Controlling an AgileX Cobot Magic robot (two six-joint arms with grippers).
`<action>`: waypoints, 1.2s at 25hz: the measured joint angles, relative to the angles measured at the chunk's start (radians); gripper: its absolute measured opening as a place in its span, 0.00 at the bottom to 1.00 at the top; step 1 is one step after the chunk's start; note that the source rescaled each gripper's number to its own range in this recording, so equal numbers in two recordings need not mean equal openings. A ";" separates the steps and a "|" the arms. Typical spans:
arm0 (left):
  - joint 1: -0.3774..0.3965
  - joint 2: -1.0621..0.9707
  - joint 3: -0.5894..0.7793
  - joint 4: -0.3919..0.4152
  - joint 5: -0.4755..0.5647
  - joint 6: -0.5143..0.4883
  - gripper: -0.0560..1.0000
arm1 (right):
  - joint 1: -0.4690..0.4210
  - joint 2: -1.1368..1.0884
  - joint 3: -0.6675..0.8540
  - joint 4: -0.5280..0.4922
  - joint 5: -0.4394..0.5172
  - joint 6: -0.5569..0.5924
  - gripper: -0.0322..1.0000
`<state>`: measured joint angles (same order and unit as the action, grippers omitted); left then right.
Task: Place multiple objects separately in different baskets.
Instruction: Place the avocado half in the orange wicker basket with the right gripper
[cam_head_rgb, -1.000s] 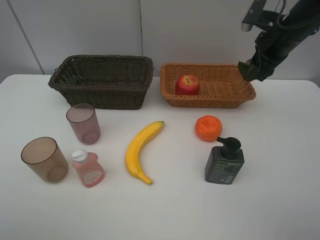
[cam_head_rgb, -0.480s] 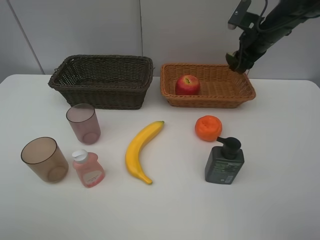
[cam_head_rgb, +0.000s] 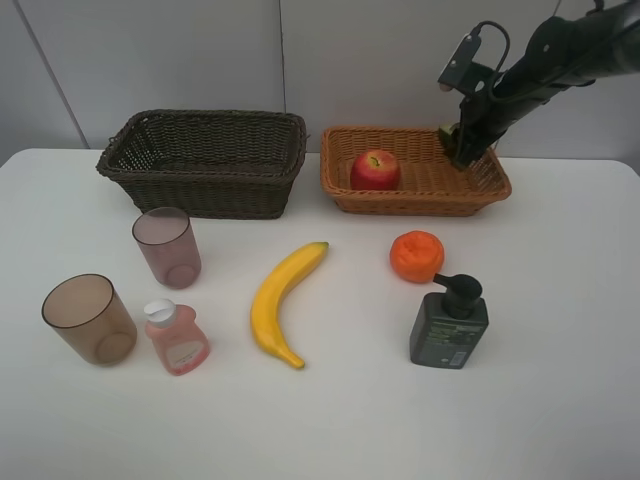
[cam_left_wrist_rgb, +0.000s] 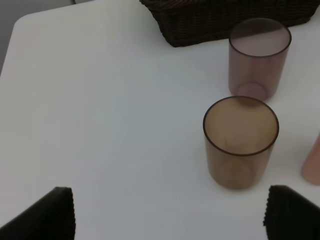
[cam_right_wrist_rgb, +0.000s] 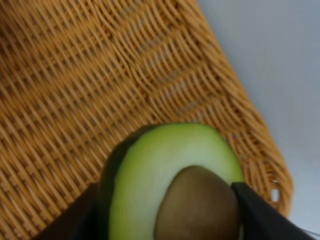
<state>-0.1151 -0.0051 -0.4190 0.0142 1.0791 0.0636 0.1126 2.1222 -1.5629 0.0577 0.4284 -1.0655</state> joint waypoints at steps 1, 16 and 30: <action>0.000 0.000 0.000 0.000 0.000 0.000 1.00 | 0.000 0.007 0.000 0.000 -0.001 0.000 0.31; 0.000 0.000 0.000 0.000 0.000 0.000 1.00 | 0.000 0.016 0.000 0.000 -0.027 0.000 0.40; 0.000 0.000 0.000 0.000 0.000 0.000 1.00 | 0.000 0.016 0.000 0.002 -0.048 0.000 0.99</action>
<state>-0.1151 -0.0051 -0.4190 0.0142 1.0791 0.0636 0.1126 2.1381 -1.5629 0.0599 0.3806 -1.0655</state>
